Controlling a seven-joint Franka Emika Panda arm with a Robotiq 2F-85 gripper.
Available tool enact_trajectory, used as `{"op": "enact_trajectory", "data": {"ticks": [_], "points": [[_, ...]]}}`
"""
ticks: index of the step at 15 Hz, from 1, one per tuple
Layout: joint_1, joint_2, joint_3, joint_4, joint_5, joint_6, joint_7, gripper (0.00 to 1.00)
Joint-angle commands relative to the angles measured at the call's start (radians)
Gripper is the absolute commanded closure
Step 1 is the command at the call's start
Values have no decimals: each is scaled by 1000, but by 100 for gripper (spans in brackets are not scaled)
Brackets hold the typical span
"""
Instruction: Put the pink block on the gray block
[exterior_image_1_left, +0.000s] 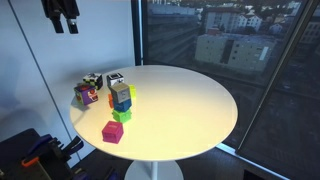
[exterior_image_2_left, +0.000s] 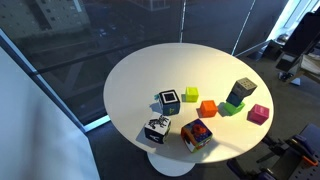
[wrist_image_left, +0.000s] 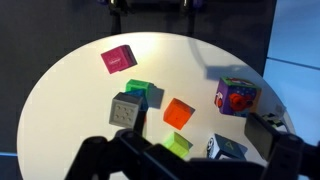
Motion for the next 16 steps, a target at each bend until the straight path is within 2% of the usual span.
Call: {"op": "enact_trajectory", "data": {"ticks": [1,9,16], "points": [[-12,-87,-34,-91,-14,43,-60,0],[-77,-126,-101,-193,-28,201,-103,0],[-117,-102,-147,-217,-3,192,-102,0]]}}
